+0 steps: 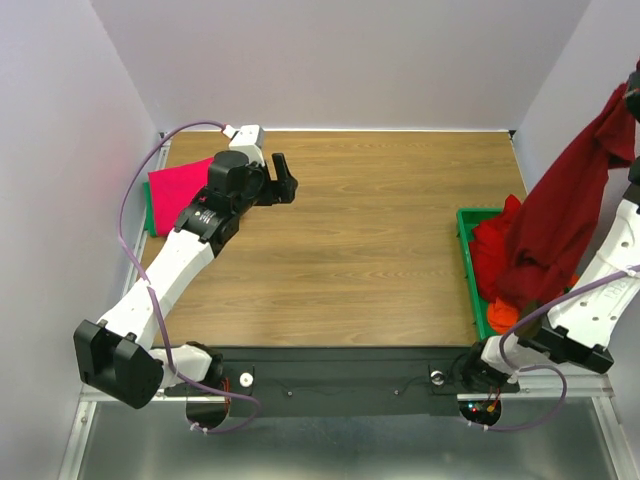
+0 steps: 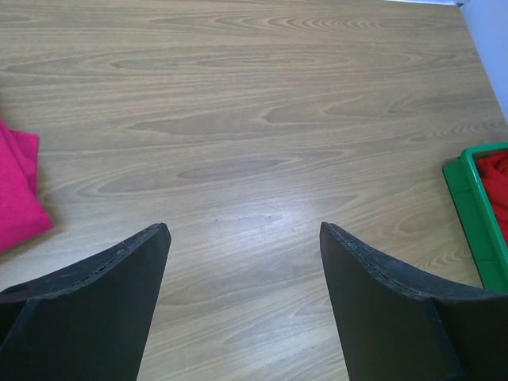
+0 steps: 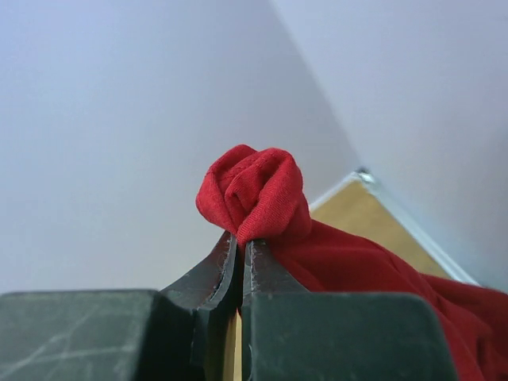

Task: Fold and stack the t-shirts
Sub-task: Grab the tshirt from the pile, then move the tshirt to the center of the board

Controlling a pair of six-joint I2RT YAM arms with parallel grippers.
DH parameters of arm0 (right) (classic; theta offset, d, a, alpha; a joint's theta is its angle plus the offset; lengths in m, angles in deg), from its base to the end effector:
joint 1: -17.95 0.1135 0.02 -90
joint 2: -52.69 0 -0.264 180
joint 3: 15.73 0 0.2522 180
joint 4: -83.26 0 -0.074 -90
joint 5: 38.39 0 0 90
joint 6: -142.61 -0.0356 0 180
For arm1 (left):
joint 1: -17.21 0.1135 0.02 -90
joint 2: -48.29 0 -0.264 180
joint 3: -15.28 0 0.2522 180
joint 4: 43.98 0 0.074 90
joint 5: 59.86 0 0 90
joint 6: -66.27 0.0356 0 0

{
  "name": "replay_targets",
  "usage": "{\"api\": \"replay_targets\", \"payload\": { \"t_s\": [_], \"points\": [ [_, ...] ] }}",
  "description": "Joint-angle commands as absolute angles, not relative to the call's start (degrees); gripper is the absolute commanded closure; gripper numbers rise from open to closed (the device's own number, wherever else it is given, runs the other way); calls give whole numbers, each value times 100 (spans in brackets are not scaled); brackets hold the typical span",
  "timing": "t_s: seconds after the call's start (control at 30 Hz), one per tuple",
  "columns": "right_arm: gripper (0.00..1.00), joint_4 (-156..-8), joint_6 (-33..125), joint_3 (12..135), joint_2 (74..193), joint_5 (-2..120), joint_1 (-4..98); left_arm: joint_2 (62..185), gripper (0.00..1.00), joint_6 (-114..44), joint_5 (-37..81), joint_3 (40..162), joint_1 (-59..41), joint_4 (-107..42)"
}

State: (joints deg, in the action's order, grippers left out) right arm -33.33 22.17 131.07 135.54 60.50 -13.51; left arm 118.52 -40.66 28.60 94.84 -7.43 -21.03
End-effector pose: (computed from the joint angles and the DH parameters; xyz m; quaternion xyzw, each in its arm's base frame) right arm 0.1795 -0.1034 0.6031 0.3136 0.6301 0.0482 0.7088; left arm 0.2596 -0.1201 0.3770 0.0611 0.7836 -0.2293 0.5742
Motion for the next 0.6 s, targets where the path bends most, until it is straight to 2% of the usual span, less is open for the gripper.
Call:
{"api": "replay_targets", "payload": {
  "t_s": [0.0, 0.07, 0.17, 0.2, 0.3, 0.57],
  "points": [
    [100, -4657, 1351, 13374, 13610, 7454, -1369, 11763, 12, -4034, 2707, 9733, -731, -2372],
    [100, -5026, 1113, 13277, 13697, 7778, -1334, 11772, 12, -4008, 2672, 9760, -731, -2381],
    [100, -4898, 1374, 13513, 13926, 7676, -704, 11833, 12, -4008, 2514, 9803, -731, -2424],
    [100, -4809, 1550, 13601, 14109, 7222, -5, 11860, 12, -3999, 2435, 9856, -731, -2424],
    [100, -4632, 2026, 13708, 14321, 6332, 1235, 11930, 12, -3990, 2408, 9970, -731, -2407],
    [100, -4659, 2746, 14375, 15279, 5197, 3664, 11922, 12, -3973, 2689, 10006, -731, -2354]
  ]
}}
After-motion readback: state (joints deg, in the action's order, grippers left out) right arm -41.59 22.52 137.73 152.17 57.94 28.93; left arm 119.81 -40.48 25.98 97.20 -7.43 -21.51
